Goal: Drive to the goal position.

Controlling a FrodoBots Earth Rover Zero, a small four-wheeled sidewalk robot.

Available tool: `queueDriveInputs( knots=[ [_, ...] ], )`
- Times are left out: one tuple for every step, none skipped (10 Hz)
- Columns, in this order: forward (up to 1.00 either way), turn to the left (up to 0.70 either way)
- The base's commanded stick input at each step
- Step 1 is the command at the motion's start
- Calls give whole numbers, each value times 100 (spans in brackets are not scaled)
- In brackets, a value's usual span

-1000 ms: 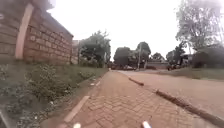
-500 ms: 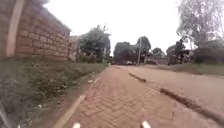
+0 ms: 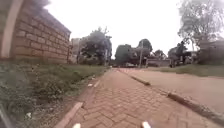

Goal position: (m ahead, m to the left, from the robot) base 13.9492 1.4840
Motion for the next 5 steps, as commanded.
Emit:
queueDriveInputs(
  knots=[
    [50,0],
    [50,0],
    [50,0],
    [50,4],
    [50,-35]
  ],
)
